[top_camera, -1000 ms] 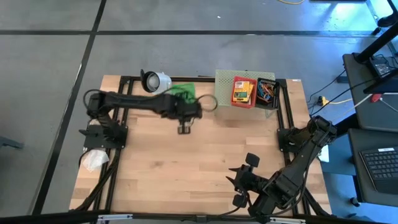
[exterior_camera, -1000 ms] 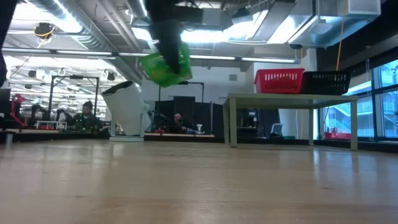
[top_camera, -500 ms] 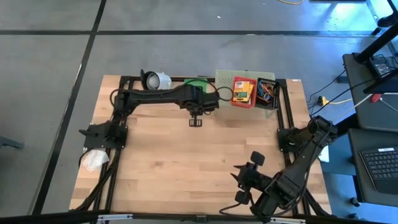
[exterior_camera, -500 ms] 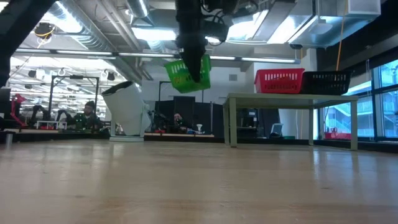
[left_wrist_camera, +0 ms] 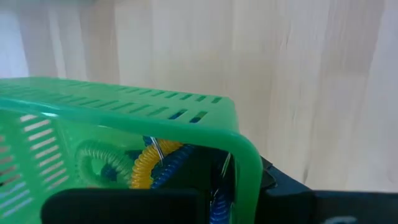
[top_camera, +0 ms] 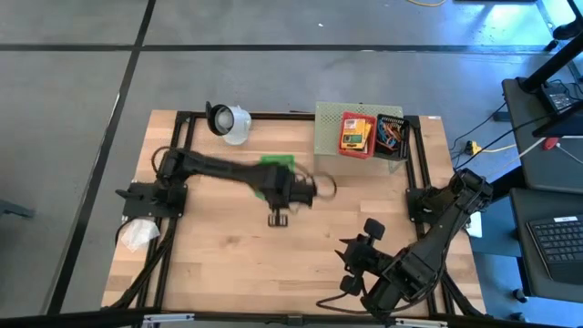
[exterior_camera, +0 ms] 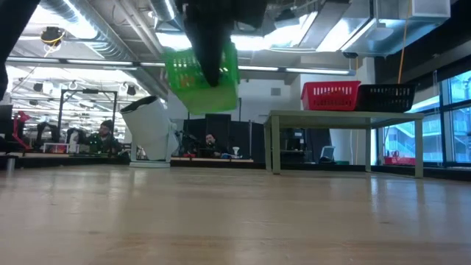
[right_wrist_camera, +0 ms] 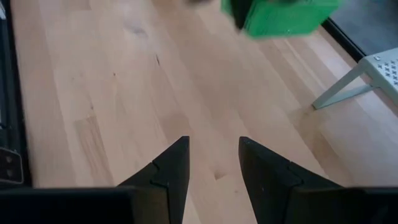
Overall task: Pick & Place Office Desk Supplies
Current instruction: Put the green basket on the shelf
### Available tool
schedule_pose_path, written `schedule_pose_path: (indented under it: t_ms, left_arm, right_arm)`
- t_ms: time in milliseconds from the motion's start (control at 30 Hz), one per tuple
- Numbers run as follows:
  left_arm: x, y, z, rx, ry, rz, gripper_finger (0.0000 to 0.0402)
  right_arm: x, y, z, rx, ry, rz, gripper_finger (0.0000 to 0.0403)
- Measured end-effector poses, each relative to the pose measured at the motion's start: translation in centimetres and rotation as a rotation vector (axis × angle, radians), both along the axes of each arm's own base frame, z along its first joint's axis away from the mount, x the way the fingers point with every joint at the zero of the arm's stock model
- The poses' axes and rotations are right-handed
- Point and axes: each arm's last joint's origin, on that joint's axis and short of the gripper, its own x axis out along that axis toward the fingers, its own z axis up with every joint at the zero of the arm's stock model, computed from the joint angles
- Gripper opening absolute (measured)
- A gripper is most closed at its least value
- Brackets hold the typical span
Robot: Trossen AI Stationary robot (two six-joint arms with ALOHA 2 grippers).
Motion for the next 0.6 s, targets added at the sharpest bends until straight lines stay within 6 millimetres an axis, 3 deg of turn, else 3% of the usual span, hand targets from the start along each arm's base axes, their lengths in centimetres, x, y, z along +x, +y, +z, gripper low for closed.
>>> schedule_pose_path:
  t_ms: [200,600]
  left_arm:
    - [1.4,-3.9,-2.7,-0.023,-0.183,-0.006,0.0028]
    - [0.4,-6.7,-8.7,-0.092,-0.232,0.112,0.0028]
  right_arm:
    - [0.4,0.5,0.1,0.038,-0.038,0.015,0.0139]
    - [1.2,1.4,0.5,0.068,-0.053,0.130,0.0139]
